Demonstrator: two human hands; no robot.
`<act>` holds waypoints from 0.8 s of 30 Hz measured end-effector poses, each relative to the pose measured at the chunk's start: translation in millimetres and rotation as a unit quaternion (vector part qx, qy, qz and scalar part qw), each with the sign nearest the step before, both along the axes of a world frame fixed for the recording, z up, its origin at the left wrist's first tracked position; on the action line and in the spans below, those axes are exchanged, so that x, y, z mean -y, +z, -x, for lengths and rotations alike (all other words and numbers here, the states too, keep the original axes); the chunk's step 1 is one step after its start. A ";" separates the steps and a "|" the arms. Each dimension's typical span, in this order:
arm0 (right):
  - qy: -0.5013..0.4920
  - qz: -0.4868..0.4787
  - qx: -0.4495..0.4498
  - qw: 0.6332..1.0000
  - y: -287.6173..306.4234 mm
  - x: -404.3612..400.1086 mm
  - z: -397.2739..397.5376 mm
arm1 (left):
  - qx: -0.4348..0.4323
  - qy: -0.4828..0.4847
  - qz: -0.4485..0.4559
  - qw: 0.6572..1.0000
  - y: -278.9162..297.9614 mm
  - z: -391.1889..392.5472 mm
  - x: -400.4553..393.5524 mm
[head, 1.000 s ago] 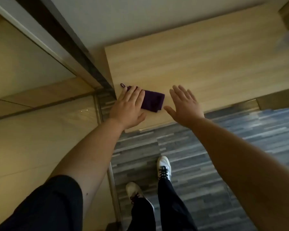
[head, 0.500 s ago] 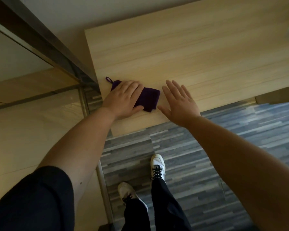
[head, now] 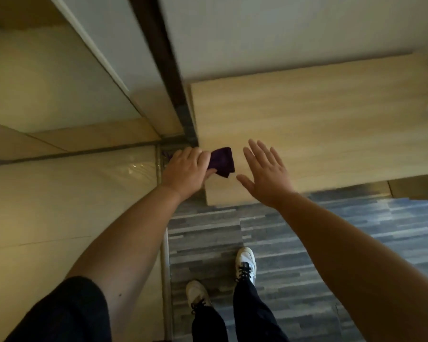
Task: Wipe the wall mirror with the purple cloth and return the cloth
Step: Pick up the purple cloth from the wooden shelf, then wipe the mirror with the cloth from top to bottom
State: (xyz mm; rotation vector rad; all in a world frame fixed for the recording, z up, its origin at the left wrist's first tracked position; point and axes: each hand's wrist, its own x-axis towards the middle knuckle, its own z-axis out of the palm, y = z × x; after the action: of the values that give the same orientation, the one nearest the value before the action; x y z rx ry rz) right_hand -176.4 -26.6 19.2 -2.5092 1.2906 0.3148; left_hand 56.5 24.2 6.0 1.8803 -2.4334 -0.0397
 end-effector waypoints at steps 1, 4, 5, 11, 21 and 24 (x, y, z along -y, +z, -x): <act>0.011 0.002 0.006 1.000 17.8 -4.2 -13.6 | 0.004 0.016 0.015 1.000 20.7 -14.0 -9.6; 0.050 0.010 0.040 0.998 79.1 -18.8 -60.9 | 0.027 0.065 0.061 0.996 87.9 -62.0 -39.6; 0.064 0.019 0.055 0.996 101.0 -24.6 -78.7 | 0.035 0.082 0.075 0.993 112.3 -80.1 -49.3; 0.142 0.132 0.137 0.972 250.7 -44.7 -207.1 | 0.090 0.191 0.203 0.956 281.6 -204.4 -98.8; 0.231 0.354 0.244 0.873 503.8 -67.2 -394.6 | 0.221 0.258 0.394 0.854 529.7 -367.6 -184.2; 0.236 0.397 0.258 0.849 557.0 -65.1 -434.0 | 0.254 0.266 0.436 0.821 583.5 -397.3 -191.3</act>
State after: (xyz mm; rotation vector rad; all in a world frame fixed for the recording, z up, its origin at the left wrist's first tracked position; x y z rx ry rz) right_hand 257.6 38.6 576.3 -3.2078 0.6172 -0.9419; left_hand 453.8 215.6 589.6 2.0762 -1.4848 1.4755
